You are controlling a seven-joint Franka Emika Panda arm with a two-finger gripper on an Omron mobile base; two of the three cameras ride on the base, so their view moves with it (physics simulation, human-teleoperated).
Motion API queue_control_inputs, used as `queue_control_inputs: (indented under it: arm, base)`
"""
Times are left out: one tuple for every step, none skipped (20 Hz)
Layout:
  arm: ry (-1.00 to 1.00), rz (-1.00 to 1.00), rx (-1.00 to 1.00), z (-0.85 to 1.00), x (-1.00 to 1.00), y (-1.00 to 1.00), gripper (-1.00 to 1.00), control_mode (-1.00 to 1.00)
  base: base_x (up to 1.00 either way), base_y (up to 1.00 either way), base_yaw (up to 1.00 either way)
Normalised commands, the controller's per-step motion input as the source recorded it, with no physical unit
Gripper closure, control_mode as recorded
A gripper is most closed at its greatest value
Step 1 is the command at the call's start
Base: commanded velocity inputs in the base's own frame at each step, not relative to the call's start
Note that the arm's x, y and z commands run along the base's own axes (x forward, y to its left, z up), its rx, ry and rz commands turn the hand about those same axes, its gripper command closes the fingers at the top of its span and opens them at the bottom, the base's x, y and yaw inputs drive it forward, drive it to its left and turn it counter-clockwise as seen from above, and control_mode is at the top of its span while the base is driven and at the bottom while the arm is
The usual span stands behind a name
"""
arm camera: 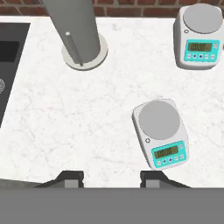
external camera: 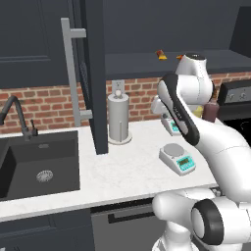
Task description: Pick the bar and place it on the digital scale for weighing, and close the cabinet.
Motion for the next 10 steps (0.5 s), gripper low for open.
queue_control_inputs:
  arm:
    - [0.0, 0.0, 0.0, 0.0, -0.18, 0.0, -1.0, -1.0]
    - [-0.01, 0.0, 0.0, 0.0, -0.27, 0.0, -1.0, -1.0]
    - [-0.14, 0.0, 0.0, 0.0, -0.63, 0.0, -1.0, -1.0]
    - [-0.17, 0.0, 0.0, 0.0, -0.73, -0.04, -1.0, -1.0]
    - [-0.2, 0.0, 0.0, 0.0, -0.91, -0.06, -1.0, -1.0]
    - [-0.24, 0.0, 0.0, 0.0, -1.0, -0.08, -1.0, -1.0]
    - [-0.26, 0.0, 0.0, 0.0, -1.0, -0.12, -1.0, -1.0]
    - [-0.21, 0.0, 0.0, 0.0, -0.98, -0.21, -1.0, -1.0]
    - [-0.23, 0.0, 0.0, 0.0, -0.97, -0.22, -1.0, -1.0]
    - [-0.21, 0.0, 0.0, 0.0, -0.84, -0.32, -1.0, -1.0]
  base:
    - [0.0, 0.0, 0.0]
    - [0.0, 0.0, 0.0]
    - [0.0, 0.0, 0.0]
    - [0.0, 0.0, 0.0]
    - [0.0, 0.0, 0.0]
    - [0.0, 0.0, 0.0]
    - [0.0, 0.0, 0.0]
    - [0.0, 0.0, 0.0]
    - [0.0, 0.0, 0.0]
    - [0.0, 0.0, 0.0]
